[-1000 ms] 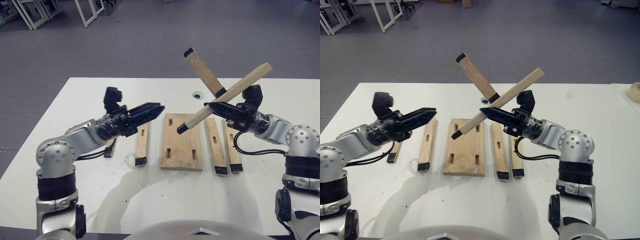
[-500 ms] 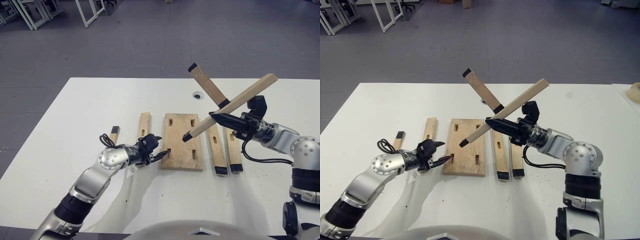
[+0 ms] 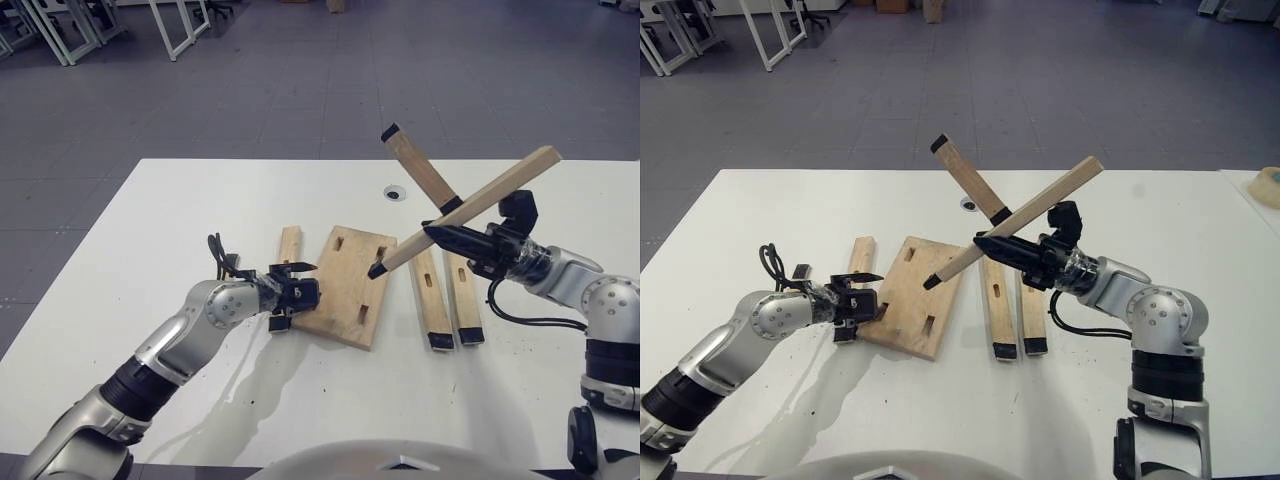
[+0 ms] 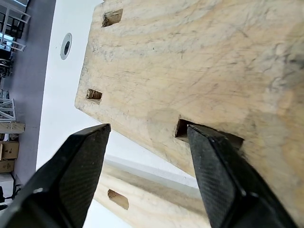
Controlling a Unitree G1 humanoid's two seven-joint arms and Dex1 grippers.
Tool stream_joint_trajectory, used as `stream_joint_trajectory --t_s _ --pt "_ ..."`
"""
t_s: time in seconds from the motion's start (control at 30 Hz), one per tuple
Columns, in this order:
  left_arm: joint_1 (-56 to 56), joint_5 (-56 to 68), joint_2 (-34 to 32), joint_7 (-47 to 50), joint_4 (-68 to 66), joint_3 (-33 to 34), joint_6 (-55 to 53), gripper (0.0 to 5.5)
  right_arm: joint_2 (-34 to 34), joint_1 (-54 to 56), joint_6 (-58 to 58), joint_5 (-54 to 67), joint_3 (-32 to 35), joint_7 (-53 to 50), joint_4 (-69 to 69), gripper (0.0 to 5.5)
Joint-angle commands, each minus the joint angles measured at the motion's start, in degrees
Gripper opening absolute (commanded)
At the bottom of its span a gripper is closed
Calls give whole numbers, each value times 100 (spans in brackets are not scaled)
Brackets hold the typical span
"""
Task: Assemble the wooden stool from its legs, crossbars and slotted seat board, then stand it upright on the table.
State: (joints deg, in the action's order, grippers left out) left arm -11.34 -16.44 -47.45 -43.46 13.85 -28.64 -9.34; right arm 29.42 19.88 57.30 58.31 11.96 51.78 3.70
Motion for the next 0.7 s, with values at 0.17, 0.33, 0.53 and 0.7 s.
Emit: stream_joint_trajectory --t_s 0.17,0.33,0.53,0.7 --pt "664 -100 -556 -552 -535 -85 889 299 125 579 -839 -1159 -809 485 -658 202" --pt "747 -113 -663 -481 -1134 169 1517 299 89 879 -1314 -1832 -1349 966 -1187 202" --pt "588 -233 -627 -387 -1636 349 2291 299 49 1167 -1712 -2309 -1534 1284 -1821 202" --pt "381 -275 -460 -319 -1848 404 2631 299 -228 1432 -2059 -2688 -1630 1275 -2432 202"
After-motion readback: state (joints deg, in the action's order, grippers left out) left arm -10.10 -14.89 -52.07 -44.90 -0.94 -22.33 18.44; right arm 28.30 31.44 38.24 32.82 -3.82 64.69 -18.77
